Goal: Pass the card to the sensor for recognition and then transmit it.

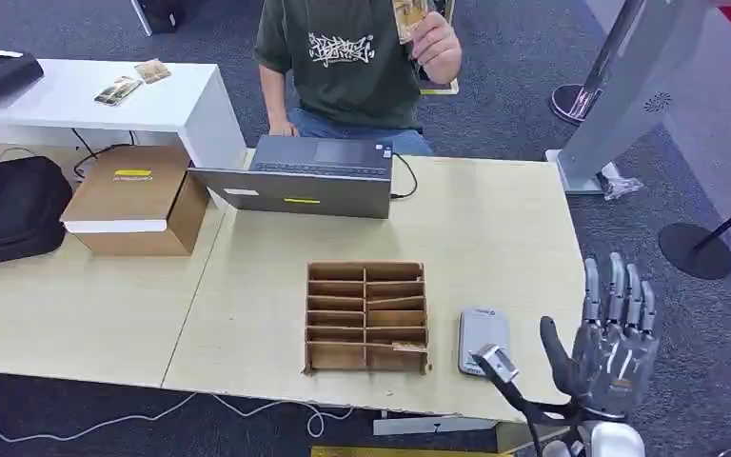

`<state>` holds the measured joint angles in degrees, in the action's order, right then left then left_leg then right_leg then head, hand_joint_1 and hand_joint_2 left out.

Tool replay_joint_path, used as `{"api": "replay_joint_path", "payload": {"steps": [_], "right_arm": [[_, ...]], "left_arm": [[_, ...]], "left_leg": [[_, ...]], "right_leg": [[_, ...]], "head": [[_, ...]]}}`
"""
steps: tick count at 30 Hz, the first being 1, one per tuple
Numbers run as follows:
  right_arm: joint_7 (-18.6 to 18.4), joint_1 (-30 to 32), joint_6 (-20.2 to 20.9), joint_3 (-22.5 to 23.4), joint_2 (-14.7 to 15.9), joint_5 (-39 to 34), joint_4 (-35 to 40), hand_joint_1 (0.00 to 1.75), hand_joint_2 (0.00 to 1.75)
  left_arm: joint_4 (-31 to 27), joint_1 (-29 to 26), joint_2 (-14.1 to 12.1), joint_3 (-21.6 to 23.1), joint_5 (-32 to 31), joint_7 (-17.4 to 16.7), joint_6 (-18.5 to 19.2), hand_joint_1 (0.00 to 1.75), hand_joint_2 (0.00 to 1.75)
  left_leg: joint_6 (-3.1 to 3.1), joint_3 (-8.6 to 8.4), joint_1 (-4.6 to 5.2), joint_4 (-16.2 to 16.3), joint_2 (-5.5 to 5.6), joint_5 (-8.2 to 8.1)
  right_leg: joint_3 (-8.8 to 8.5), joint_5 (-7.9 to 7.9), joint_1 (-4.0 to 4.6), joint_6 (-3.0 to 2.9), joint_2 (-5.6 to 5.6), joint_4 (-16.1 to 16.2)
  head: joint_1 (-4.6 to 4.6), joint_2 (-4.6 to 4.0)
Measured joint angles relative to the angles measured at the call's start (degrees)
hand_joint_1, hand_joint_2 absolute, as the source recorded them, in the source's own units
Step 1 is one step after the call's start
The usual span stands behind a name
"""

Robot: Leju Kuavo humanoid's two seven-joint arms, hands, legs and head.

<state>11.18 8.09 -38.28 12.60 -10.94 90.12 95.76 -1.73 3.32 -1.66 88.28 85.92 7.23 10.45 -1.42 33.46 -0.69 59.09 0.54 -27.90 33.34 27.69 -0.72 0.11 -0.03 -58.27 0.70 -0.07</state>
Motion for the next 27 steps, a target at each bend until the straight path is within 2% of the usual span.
{"api": "replay_joint_path", "payload": {"steps": [2, 3, 4, 5, 6, 8, 9, 10, 14, 16, 18, 21, 27], "right_arm": [[-14.9, -4.4, 1.6, -5.4, 4.7, 0.1, -1.9, 0.0, 1.75], [-26.8, -7.9, 2.5, -10.8, 8.0, 0.0, -3.7, 0.0, 1.75], [-34.5, -10.7, 2.7, -15.6, 10.7, 0.0, -5.1, 0.0, 1.75], [-40.6, -13.4, 2.3, -21.5, 13.5, 0.1, -6.8, 0.0, 1.75], [-43.0, -15.8, 1.9, -26.2, 15.2, 0.1, -8.7, 0.0, 1.75], [-41.3, -20.2, 0.5, -33.8, 17.8, 0.1, -13.8, 0.0, 1.75], [-39.5, -21.8, -0.2, -35.2, 18.1, 0.0, -15.8, 0.0, 1.75], [-37.6, -23.4, -0.4, -36.1, 18.2, 0.0, -17.8, 0.0, 1.75], [-34.9, -27.2, -0.5, -37.3, 18.7, 0.0, -22.8, 0.0, 1.75], [-35.2, -29.1, -0.5, -38.2, 19.6, 0.0, -24.9, 0.0, 1.75], [-37.0, -31.9, -0.5, -40.6, 20.4, 0.0, -27.6, 0.0, 1.75], [-37.5, -35.7, -0.5, -44.0, 21.2, 0.0, -31.9, 0.0, 1.75], [-38.0, -38.4, -0.5, -46.8, 21.6, 0.0, -35.4, 0.0, 1.75]], "left_arm": [[0.0, 0.0, -0.2, 0.0, -0.6, 0.0, 0.0, 0.0, 0.0], [0.0, 0.1, -0.3, 0.0, -1.3, 0.0, 0.0, 0.0, 0.0], [0.0, 0.3, -0.4, 0.0, -1.8, 0.0, 0.0, 0.0, 0.0], [0.0, 0.4, -0.6, 0.0, -2.5, 0.0, 0.1, 0.0, 0.0], [0.0, 0.5, -0.8, 0.0, -3.1, -0.1, 0.1, 0.0, 0.0], [-0.1, 0.8, -1.2, 0.0, -4.2, -0.7, -0.1, 0.0, 0.0], [-0.2, 0.9, -1.4, 0.0, -4.6, -0.9, -0.1, 0.0, 0.0], [-0.2, 0.9, -1.4, 0.0, -4.7, -1.2, -0.2, 0.0, 0.0], [-0.4, 0.9, -1.8, 0.0, -5.5, -1.2, -0.3, 0.0, 0.0], [-0.6, 0.9, -2.0, 0.0, -6.1, -1.2, -0.4, 0.0, 0.0], [-0.7, 1.1, -2.3, 0.0, -6.7, -1.2, -0.3, 0.0, 0.0], [-0.9, 1.2, -2.6, 0.0, -7.1, -1.2, -0.2, 0.0, 0.0], [-1.2, 1.2, -2.9, 0.0, -7.1, -1.2, -0.2, 0.0, 0.0]], "left_leg": [[0.03, 0.08, 0.03, 0.0, -0.04, 0.02], [0.07, 0.02, 0.03, 0.0, -0.11, 0.06], [0.11, -0.01, 0.04, 0.0, -0.24, 0.12], [0.1, -0.07, 0.03, 0.0, -0.26, 0.14], [0.09, -0.11, 0.03, 0.0, -0.29, 0.15], [0.1, -0.11, 0.01, 0.0, -0.19, 0.25], [0.07, -0.1, 0.0, 0.0, -0.13, 0.29], [0.06, -0.1, -0.01, 0.0, -0.1, 0.3], [0.06, -0.06, -0.01, 0.0, -0.08, 0.3], [0.06, -0.01, 0.01, 0.0, -0.12, 0.3], [0.07, -0.01, 0.03, 0.0, -0.18, 0.29], [0.07, -0.03, 0.03, 0.1, -0.15, 0.3], [0.07, 0.01, 0.03, 0.1, -0.12, 0.3]], "right_leg": [[0.01, -0.09, -0.02, 0.03, 0.04, 0.0], [0.04, -0.21, -0.02, 0.0, 0.11, 0.0], [0.04, -0.22, -0.01, 0.02, 0.22, 0.0], [0.05, -0.27, -0.01, 0.03, 0.23, 0.0], [0.06, -0.29, -0.02, 0.01, 0.26, 0.0], [0.06, -0.3, -0.03, 0.01, 0.16, 0.0], [0.06, -0.3, -0.03, 0.0, 0.1, 0.0], [0.06, -0.3, -0.02, 0.0, 0.1, 0.0], [0.06, -0.3, 0.0, 0.0, 0.09, 0.0], [0.11, -0.3, -0.01, 0.01, 0.14, 0.0], [0.11, -0.31, -0.01, 0.01, 0.19, 0.0], [0.11, -0.31, -0.01, 0.02, 0.16, 0.0], [0.11, -0.31, -0.02, 0.02, 0.12, 0.0]], "head": [[0.02, 0.0], [0.0, 0.0], [-0.02, 0.0], [-0.04, 0.0], [0.02, 0.0], [0.02, 0.0], [0.02, 0.0], [0.04, 0.0], [0.0, 0.0], [0.0, -0.02], [0.0, 0.0], [-0.02, 0.0], [0.0, 0.0]]}}
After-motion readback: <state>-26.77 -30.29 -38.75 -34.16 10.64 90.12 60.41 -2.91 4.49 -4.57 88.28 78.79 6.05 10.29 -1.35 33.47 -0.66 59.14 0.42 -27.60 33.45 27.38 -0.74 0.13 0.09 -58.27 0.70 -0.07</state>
